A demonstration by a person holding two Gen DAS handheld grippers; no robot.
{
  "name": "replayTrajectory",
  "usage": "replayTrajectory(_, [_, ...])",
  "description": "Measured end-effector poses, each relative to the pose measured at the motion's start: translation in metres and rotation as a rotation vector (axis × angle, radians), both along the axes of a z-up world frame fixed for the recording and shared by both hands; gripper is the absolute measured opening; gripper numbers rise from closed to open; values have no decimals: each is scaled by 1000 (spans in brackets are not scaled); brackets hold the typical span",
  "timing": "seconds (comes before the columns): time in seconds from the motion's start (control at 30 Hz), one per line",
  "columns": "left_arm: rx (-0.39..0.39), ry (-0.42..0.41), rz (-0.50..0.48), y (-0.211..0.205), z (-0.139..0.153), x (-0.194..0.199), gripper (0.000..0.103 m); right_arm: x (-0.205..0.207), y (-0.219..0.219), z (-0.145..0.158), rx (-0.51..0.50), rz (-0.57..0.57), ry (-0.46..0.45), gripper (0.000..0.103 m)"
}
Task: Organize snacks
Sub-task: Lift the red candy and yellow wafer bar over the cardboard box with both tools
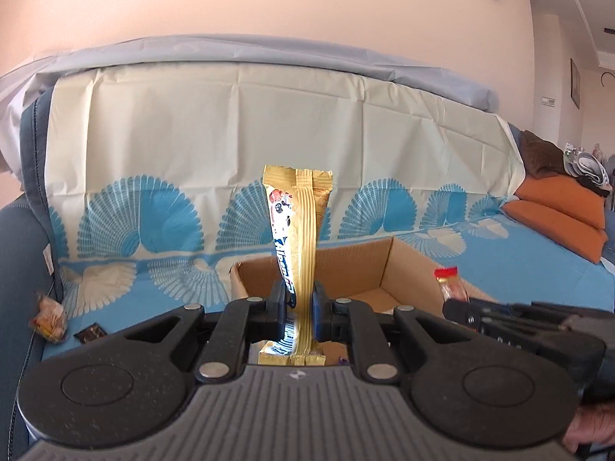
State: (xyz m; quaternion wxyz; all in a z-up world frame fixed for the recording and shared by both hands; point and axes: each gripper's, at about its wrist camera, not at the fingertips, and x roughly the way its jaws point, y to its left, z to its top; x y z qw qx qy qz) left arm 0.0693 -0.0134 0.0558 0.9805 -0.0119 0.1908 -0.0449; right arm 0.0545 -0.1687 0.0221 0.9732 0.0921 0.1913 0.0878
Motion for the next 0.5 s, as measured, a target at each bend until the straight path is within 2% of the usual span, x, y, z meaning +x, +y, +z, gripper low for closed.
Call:
replayTrajectory(0.1, [-16, -40, -21, -12, 6, 12, 14, 1, -2, -1, -6, -25, -1, 18])
replayTrajectory(0.17, [-16, -63, -37, -18, -1, 9, 14, 2, -3, -2, -13, -39, 1, 18])
replayTrajectory(0.3, [-9, -14, -73, -25, -23, 3, 14, 4, -5, -5, -24, -62, 8, 18])
replayTrajectory(0.5, [2, -46, -105, -30, -27, 7, 14, 10, -7, -6, -18, -88, 20, 18])
